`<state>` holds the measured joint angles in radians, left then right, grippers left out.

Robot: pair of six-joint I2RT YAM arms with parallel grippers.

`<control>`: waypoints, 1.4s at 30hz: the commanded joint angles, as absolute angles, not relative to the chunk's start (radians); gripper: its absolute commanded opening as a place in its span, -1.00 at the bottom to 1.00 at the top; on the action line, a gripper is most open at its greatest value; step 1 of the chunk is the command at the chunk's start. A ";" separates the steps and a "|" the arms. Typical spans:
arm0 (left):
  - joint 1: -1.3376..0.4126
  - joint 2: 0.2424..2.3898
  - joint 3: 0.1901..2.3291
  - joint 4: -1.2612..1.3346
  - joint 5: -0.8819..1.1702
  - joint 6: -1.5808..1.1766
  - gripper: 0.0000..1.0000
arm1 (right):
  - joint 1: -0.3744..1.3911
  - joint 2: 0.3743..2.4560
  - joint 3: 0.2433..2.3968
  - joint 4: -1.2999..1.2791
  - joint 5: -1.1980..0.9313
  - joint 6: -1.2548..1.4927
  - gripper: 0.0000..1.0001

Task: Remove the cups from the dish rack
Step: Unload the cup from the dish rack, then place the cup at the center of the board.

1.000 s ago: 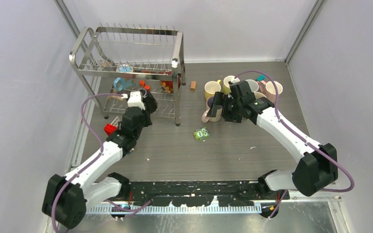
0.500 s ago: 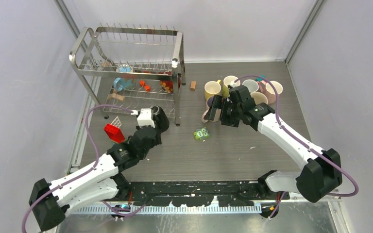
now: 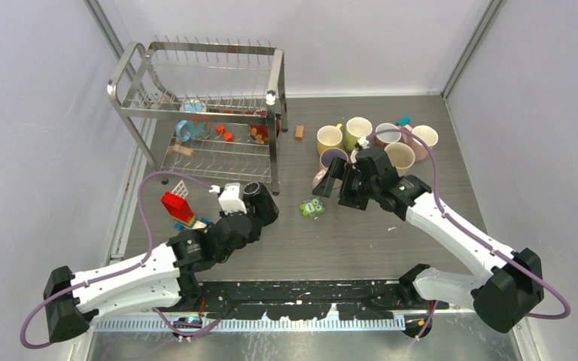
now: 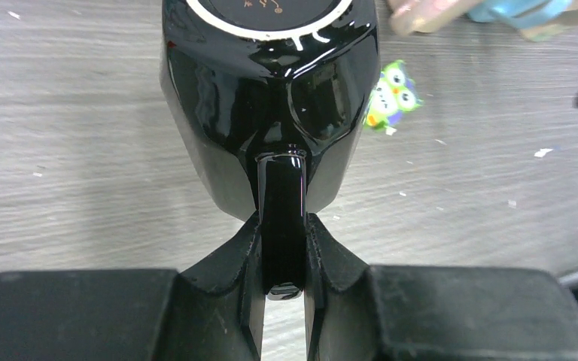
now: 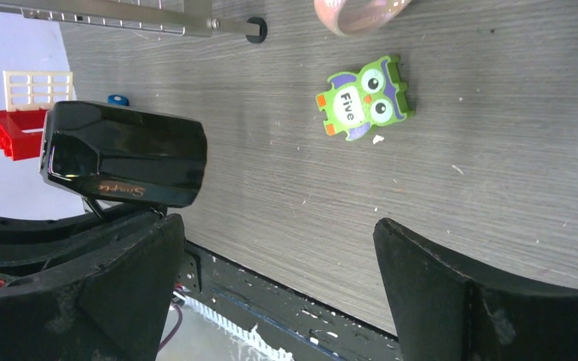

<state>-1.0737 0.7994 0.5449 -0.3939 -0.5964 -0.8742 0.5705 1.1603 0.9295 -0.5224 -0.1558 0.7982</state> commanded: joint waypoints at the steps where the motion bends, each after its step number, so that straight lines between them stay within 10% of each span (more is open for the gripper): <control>1: -1.114 0.757 0.535 -0.206 -0.560 -1.045 -1.00 | 0.585 1.097 0.896 -0.467 -0.164 0.873 1.00; 25: -1.106 0.956 0.404 0.555 -0.418 -1.558 -1.00 | 0.617 1.025 0.721 -0.117 -0.328 1.134 0.93; 42: -1.112 1.174 0.397 0.933 -0.426 -1.670 -1.00 | 0.615 1.085 0.653 0.178 -0.374 1.262 0.19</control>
<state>-1.1107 1.1793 0.3622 0.6918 -0.3985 -1.6249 0.6125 1.0828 0.6624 0.0349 -0.3622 1.2213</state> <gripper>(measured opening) 0.210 0.632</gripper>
